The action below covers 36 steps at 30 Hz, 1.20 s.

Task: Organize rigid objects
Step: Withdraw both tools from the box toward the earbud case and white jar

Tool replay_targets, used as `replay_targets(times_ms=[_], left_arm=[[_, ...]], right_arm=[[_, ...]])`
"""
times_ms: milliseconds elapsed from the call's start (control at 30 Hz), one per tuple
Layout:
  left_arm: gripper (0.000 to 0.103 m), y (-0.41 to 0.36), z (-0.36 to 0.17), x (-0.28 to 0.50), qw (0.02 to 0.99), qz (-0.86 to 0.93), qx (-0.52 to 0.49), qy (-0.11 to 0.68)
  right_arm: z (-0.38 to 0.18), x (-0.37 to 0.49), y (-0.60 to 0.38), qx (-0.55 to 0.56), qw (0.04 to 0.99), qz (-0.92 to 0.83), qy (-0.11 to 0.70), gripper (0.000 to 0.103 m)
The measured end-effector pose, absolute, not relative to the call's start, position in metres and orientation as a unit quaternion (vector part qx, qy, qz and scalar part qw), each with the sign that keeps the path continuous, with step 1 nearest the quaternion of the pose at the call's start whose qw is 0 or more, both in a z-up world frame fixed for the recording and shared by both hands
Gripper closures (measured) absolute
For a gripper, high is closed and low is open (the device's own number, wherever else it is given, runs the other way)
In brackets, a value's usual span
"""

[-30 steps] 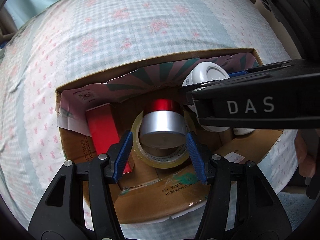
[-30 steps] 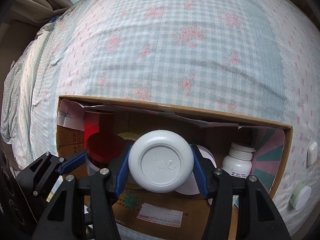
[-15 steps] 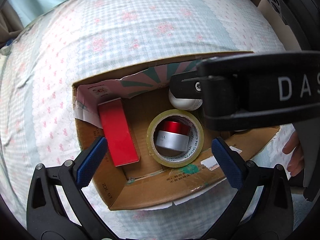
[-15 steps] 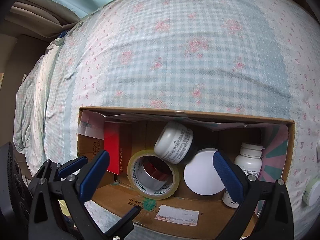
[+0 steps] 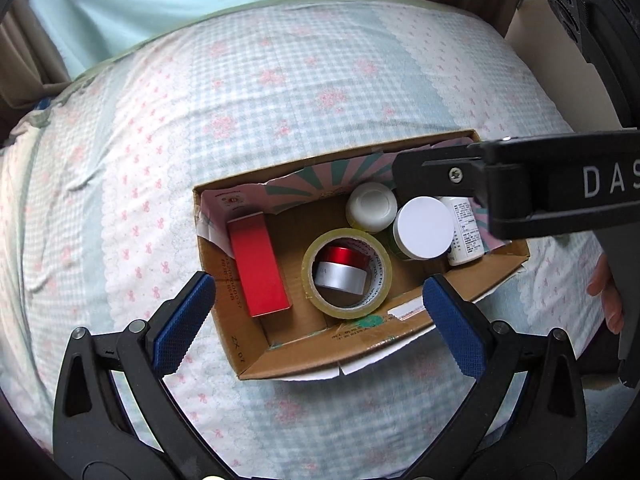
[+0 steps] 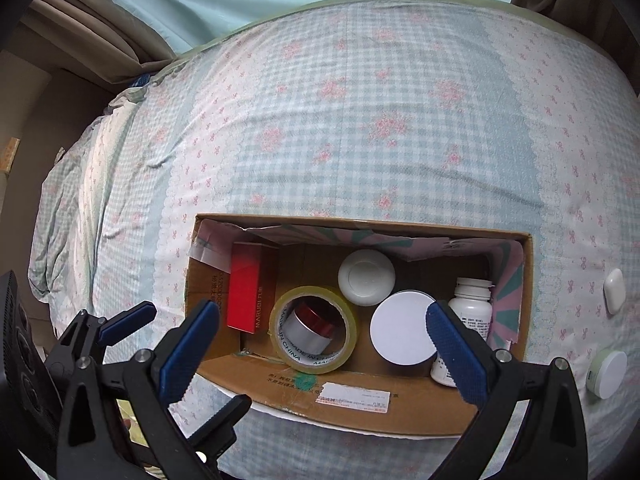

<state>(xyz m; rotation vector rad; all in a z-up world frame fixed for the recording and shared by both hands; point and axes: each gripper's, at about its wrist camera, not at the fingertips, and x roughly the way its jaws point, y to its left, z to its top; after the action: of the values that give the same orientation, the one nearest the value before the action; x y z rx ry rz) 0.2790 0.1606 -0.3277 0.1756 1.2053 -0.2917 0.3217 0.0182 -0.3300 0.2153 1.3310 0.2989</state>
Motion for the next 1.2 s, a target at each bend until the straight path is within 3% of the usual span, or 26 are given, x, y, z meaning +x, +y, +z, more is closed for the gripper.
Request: replay_targets(times_ms=[267,633,1200], left_arm=[[0.000,0.136,-0.274,0.255,0.828,-0.150,0.098,0.532],[0.000,0.044,-0.227,0.256,0.821,-0.224,0.155,0.501],[0.000,-0.155,-0.253,0.280,0.774,-0.324,0.234,0.491]], right_arm=[[-0.270,0.281,-0.043,0.113,0.808,0.092,0.571,0.000],[-0.237,0.204,-0.153,0.164,0.829,-0.019,0.534,0.000],[-0.293,0.131,-0.275,0.222,0.785,-0.171,0.552,0.000]])
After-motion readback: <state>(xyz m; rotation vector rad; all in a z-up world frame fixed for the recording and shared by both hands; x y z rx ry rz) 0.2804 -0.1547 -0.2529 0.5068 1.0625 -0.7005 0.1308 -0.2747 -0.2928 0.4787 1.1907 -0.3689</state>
